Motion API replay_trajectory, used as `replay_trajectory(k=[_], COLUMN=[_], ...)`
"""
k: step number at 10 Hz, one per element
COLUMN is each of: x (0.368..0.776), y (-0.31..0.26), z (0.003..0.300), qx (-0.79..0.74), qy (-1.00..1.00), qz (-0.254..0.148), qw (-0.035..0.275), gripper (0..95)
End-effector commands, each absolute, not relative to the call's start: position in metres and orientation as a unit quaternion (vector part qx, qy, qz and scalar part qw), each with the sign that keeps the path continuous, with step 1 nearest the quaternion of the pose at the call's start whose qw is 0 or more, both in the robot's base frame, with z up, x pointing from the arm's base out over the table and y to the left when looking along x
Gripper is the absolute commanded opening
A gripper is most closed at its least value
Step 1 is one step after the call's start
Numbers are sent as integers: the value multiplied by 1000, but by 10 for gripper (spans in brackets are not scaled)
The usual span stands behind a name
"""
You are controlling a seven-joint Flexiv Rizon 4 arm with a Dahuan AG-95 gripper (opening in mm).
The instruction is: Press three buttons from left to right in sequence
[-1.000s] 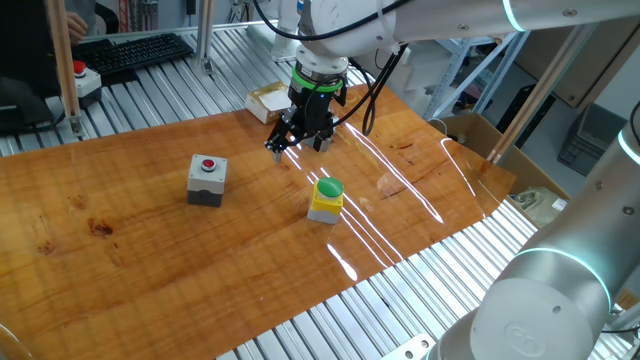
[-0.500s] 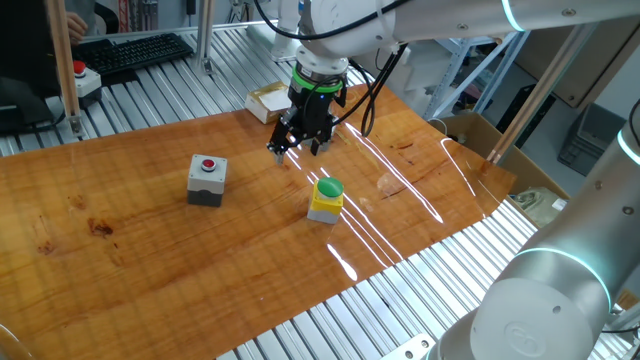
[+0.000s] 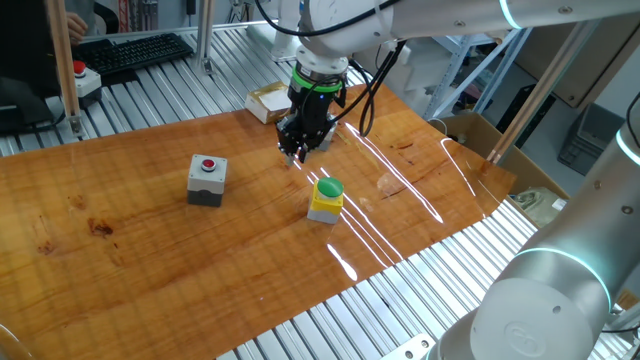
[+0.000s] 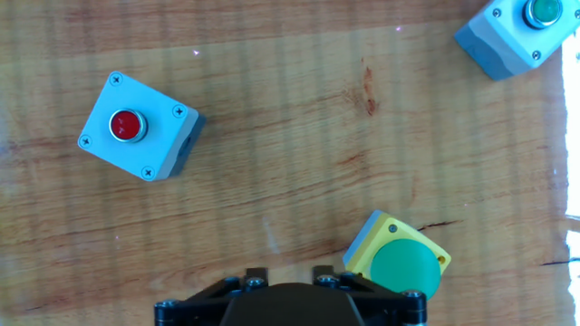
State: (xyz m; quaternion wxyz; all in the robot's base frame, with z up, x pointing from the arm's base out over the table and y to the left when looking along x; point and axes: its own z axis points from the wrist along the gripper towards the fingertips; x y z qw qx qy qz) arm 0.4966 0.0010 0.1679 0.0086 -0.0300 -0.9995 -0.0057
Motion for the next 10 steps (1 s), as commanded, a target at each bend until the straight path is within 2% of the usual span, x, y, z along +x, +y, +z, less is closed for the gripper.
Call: replay_trajectory(k=[1,5,10], x=[496,497,527], y=[1,0,-34], z=[168,167,150], qx=[-30,-27,-16], qy=[-1000,-999,-1000], qz=[-6,-5,-3], qw=[9,17,21], gripper=[0,0,0])
